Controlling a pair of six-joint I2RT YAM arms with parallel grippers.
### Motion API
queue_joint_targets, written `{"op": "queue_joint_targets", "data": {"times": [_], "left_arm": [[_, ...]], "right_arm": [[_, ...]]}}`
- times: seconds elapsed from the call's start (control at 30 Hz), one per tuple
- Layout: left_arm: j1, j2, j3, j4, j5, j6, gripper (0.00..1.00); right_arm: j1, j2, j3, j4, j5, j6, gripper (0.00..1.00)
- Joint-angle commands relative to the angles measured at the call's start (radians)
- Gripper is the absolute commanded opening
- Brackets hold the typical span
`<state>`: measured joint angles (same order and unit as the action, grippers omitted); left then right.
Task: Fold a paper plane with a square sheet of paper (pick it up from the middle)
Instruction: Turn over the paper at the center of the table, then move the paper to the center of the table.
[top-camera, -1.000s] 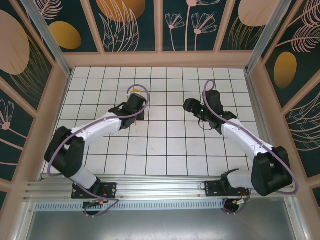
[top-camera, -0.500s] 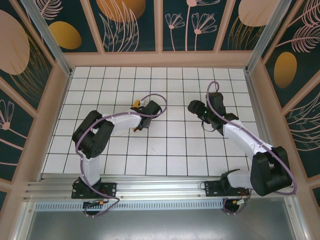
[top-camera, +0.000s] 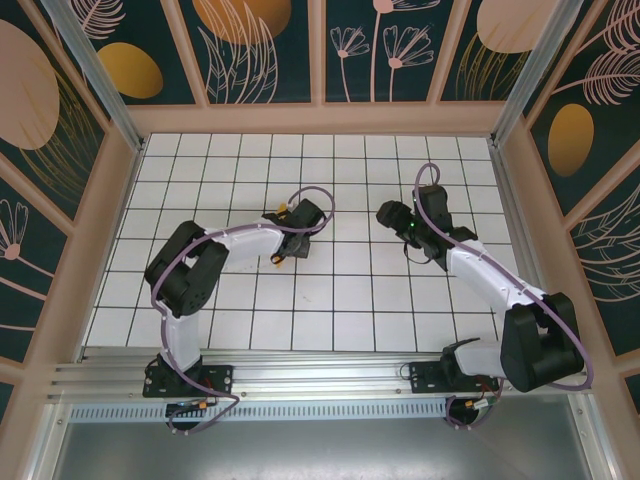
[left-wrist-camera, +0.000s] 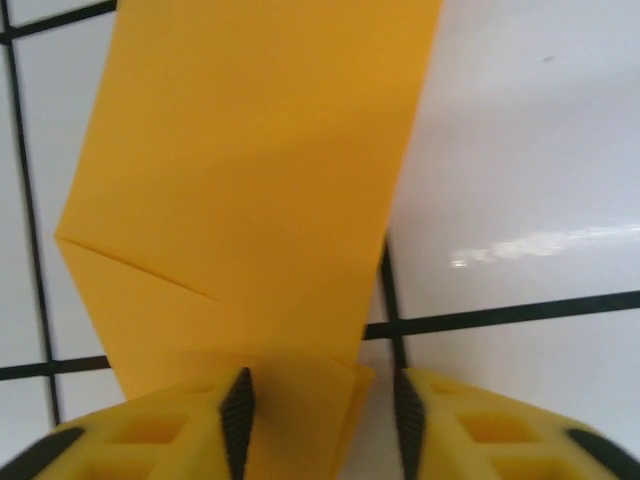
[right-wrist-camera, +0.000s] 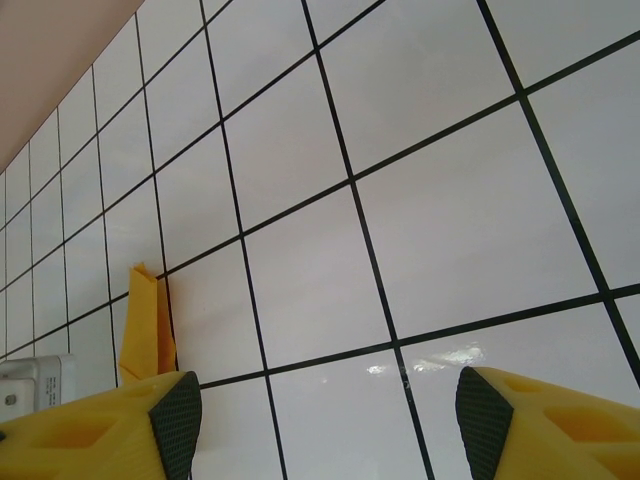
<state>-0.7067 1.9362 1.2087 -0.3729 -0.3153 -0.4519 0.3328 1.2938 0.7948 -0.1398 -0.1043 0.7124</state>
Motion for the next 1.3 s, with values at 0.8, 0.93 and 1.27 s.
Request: {"op": "queue_joint_targets", "data": {"times": [0.8,0.93,1.27], "left_arm": [[0.464,-0.627,-0.571,0.378,0.445,-0.359,0.99],[0.501,-0.634,-0.596,0.39,0.457,-0.37,0.99],[0.507,-0.597,-0.589,0.425,0.504,-0.366,0.98]], "right_arm": [[0.556,0.786,0.766,-0.131,0.063,-0.008,0.39],[0.541,0.872,0.837,-0.168,0.063,-0.006,0.37],[0.499,0.92,0.795,-0.181,0.051,-0.058,0.35]]}}
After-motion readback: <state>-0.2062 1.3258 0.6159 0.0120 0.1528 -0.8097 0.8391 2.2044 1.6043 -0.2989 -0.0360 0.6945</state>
